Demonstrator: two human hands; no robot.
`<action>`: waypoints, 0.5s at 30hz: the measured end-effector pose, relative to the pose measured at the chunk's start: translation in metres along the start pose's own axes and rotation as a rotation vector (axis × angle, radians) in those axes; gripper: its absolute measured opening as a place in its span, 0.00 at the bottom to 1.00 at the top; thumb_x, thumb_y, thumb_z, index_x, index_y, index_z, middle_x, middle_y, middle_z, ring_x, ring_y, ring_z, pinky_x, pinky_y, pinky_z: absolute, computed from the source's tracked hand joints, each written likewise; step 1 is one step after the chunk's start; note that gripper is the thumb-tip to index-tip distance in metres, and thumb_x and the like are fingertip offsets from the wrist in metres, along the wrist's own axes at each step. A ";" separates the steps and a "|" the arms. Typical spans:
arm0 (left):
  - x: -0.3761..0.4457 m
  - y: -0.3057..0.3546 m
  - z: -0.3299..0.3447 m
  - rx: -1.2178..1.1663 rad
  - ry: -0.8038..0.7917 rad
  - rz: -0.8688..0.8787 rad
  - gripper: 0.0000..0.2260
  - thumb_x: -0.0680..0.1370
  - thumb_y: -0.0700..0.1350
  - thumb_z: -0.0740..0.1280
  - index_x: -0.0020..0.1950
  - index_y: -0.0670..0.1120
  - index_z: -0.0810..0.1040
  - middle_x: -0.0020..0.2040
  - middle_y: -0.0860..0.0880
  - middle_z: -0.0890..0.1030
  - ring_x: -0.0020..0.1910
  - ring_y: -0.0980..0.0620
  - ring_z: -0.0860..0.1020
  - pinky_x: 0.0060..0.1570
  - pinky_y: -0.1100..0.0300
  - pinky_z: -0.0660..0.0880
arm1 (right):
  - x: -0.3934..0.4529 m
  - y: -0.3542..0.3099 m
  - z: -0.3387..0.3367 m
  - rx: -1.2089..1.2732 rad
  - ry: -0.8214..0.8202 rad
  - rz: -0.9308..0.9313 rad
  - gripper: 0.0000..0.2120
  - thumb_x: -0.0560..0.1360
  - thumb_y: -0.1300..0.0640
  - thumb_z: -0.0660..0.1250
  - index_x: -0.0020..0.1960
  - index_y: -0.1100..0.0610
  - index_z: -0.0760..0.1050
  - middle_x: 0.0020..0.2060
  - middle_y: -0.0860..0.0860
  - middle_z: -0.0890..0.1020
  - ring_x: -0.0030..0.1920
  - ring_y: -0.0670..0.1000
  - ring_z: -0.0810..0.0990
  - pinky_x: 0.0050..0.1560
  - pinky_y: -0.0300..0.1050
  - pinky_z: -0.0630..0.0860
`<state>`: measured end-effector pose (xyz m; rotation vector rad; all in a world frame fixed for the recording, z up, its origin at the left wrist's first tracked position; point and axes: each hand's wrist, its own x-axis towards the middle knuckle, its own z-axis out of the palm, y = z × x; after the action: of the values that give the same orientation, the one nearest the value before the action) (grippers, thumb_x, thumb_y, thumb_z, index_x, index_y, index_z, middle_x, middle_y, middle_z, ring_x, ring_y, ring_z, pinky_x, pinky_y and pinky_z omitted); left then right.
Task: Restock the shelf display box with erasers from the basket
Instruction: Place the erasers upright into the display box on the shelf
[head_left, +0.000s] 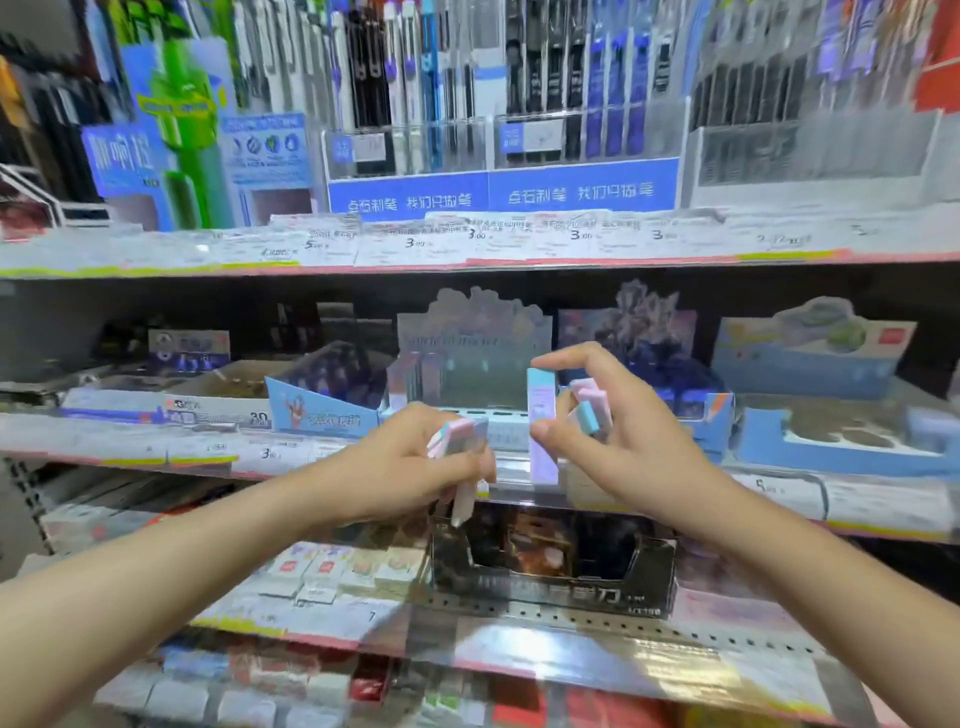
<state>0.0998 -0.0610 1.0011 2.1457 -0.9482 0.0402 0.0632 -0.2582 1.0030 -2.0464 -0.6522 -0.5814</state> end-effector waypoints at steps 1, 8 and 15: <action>0.003 -0.004 -0.003 0.000 0.019 -0.017 0.15 0.73 0.48 0.65 0.37 0.36 0.78 0.25 0.52 0.78 0.26 0.60 0.72 0.29 0.70 0.69 | 0.008 0.004 0.003 -0.001 -0.012 -0.005 0.14 0.73 0.56 0.67 0.56 0.47 0.67 0.34 0.62 0.79 0.36 0.61 0.76 0.50 0.52 0.76; 0.012 -0.036 -0.035 0.073 0.115 -0.049 0.18 0.71 0.52 0.64 0.38 0.37 0.79 0.30 0.47 0.80 0.29 0.59 0.76 0.32 0.67 0.72 | 0.060 0.020 0.039 -0.029 0.025 0.017 0.14 0.73 0.56 0.67 0.53 0.48 0.64 0.47 0.48 0.75 0.42 0.40 0.76 0.37 0.31 0.68; 0.021 -0.067 -0.072 0.170 0.022 0.045 0.22 0.70 0.57 0.60 0.40 0.37 0.76 0.31 0.47 0.72 0.31 0.53 0.69 0.32 0.53 0.67 | 0.098 0.030 0.065 -0.114 0.127 0.060 0.11 0.72 0.58 0.66 0.52 0.52 0.67 0.49 0.52 0.78 0.44 0.50 0.78 0.42 0.38 0.71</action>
<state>0.1772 0.0020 1.0150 2.2735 -1.0113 0.1719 0.1660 -0.1944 1.0133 -2.1073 -0.4916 -0.7215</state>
